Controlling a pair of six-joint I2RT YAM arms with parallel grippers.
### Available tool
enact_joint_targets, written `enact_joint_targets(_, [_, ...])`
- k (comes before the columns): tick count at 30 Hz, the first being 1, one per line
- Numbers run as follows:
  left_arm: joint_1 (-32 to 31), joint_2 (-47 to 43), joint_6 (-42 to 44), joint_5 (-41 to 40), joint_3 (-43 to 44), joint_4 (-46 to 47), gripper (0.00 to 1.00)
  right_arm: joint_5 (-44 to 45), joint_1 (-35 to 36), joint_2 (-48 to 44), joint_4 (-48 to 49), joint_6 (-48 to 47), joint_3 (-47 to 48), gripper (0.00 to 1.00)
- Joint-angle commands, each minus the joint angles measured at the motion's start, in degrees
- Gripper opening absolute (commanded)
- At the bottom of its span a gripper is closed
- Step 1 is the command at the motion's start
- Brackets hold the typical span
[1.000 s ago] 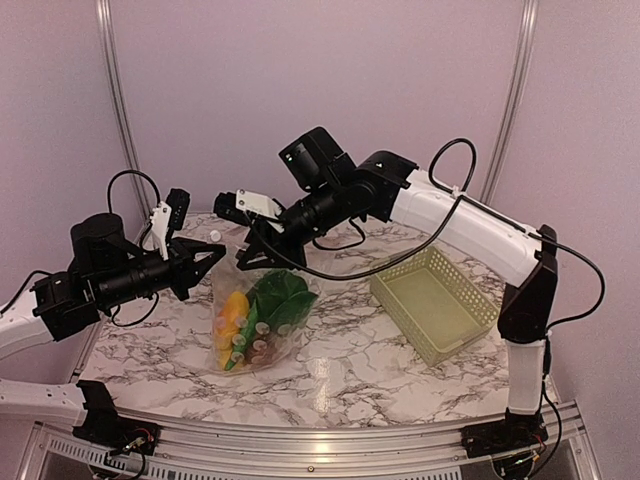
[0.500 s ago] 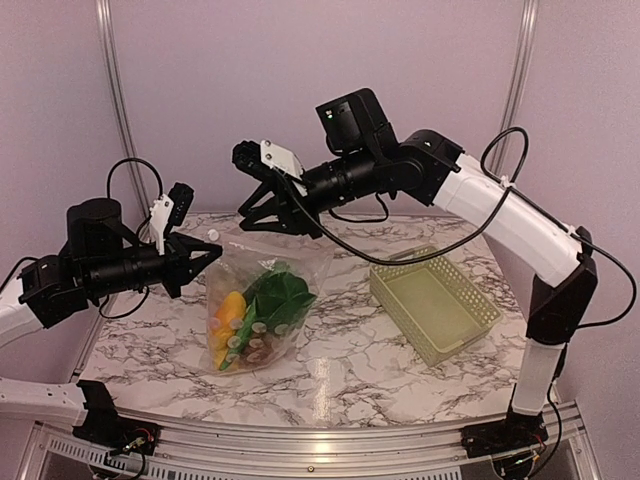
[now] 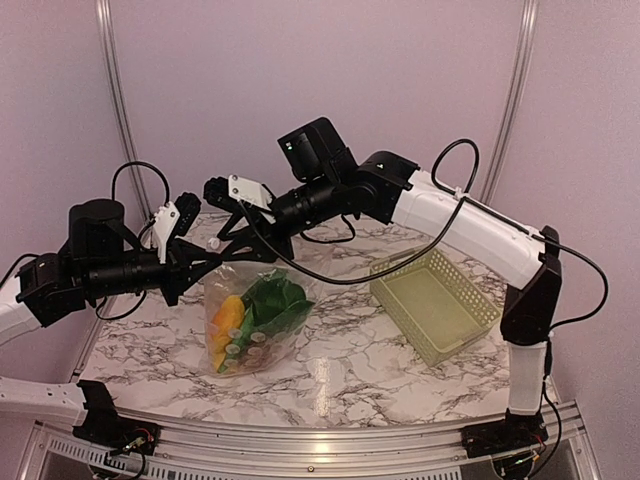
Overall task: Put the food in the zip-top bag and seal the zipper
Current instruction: Pass from the right arm to the left, then hold the zipper from the zipper food storage bag.
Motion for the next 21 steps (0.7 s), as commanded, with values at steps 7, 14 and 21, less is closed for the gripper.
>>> enact_joint_targets(7, [-0.4,-1.1,1.9,1.8,-1.6,-0.4,0.00,-1.0,0.9,0.4,2.6,-0.3,3.4,0.37])
enact_joint_targets(14, [-0.5,-0.8,4.1,1.9,-0.8,-1.1,0.00,-7.0,0.4,2.2,0.7,0.1,3.5,0.42])
enact_joint_targets(21, [-0.5,-0.1,4.1,0.6,-0.6,-0.8,0.00,-8.6,0.2,2.9,0.5,0.4,3.5,0.26])
